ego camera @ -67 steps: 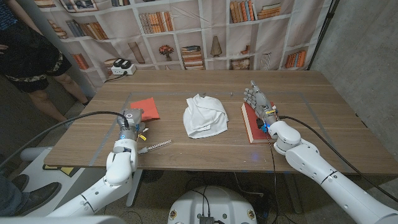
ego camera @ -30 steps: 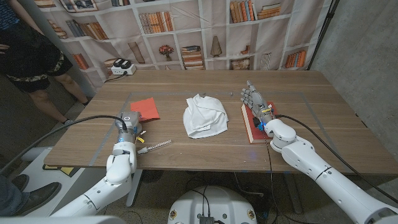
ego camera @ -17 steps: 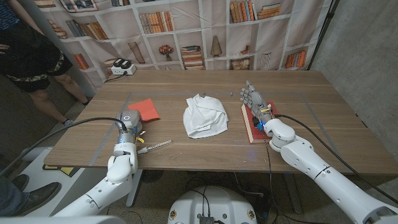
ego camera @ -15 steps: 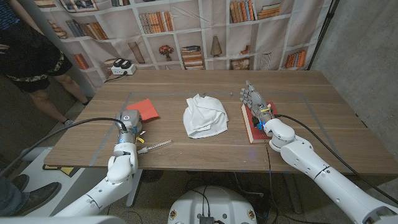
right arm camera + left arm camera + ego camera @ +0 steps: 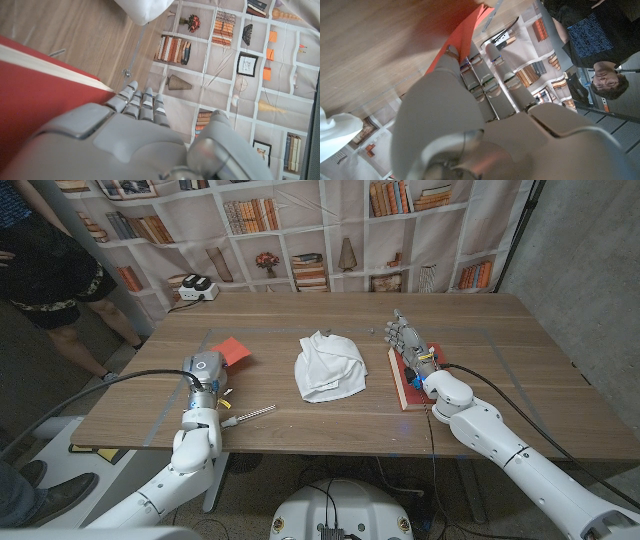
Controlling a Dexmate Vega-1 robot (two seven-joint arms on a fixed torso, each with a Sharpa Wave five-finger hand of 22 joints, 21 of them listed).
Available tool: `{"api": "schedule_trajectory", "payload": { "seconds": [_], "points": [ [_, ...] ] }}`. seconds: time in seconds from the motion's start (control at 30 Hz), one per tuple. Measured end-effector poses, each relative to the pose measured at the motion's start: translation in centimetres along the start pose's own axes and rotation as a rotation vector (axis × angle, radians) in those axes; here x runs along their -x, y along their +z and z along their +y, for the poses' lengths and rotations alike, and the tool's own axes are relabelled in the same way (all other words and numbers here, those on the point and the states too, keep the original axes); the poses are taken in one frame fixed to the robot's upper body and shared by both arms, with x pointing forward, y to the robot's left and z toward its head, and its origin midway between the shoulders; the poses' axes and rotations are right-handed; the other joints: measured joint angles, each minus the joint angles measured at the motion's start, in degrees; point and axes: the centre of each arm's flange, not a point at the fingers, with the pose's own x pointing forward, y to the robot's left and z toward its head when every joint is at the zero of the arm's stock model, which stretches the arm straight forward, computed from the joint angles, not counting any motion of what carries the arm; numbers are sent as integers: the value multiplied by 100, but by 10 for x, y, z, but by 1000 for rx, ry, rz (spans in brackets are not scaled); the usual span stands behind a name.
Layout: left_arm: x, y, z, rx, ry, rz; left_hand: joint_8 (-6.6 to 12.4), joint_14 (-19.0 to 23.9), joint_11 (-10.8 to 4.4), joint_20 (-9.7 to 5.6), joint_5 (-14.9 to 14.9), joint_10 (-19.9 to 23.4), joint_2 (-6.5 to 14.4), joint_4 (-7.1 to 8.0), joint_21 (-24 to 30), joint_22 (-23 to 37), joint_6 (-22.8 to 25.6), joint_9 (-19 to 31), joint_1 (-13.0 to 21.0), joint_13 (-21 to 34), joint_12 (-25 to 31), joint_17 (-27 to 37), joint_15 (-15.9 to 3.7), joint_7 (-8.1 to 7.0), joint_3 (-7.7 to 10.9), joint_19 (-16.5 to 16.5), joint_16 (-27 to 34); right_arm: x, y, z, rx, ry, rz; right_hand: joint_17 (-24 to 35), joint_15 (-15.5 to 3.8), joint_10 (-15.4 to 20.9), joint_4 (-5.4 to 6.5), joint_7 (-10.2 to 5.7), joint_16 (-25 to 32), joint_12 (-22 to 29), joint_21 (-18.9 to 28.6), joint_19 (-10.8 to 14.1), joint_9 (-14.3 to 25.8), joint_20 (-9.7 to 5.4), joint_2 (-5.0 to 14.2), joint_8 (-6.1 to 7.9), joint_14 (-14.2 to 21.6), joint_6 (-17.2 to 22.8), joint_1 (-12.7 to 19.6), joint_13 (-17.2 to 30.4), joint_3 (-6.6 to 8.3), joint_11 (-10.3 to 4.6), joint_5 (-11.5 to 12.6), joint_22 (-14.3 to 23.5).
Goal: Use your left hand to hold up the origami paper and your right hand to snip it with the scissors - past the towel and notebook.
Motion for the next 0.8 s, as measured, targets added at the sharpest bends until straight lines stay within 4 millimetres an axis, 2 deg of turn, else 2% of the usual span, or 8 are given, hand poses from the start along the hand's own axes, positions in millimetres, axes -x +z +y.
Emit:
{"api": "schedule_trajectory", "payload": {
  "seconds": [0.37, 0.8],
  "points": [
    [-3, 11, 23, 18, 93, -85, -40, -35, -31, 46, 0, -32, 2, 24, 0, 0, 20, 0, -1, 79, -2, 27, -32, -20, 24, -54, -39, 9, 1, -1, -4, -1, -24, 0, 0, 0, 0, 0, 0, 0, 0, 0, 0, 0, 23, 0, 0, 0, 23, 0, 0, 0, 0, 0],
    [-2, 34, 45, 23, 191, -255, -49, -66, -33, 19, 0, -51, 56, 48, 0, 26, -3, 0, 50, 155, -50, 76, -20, -44, 47, -86, -84, 19, 4, -1, 0, -7, -49, 0, 0, 0, -17, 0, 0, 0, 0, 21, 0, -22, 23, 0, 38, 0, 23, 0, 17, 0, 0, 0]
  ]
}}
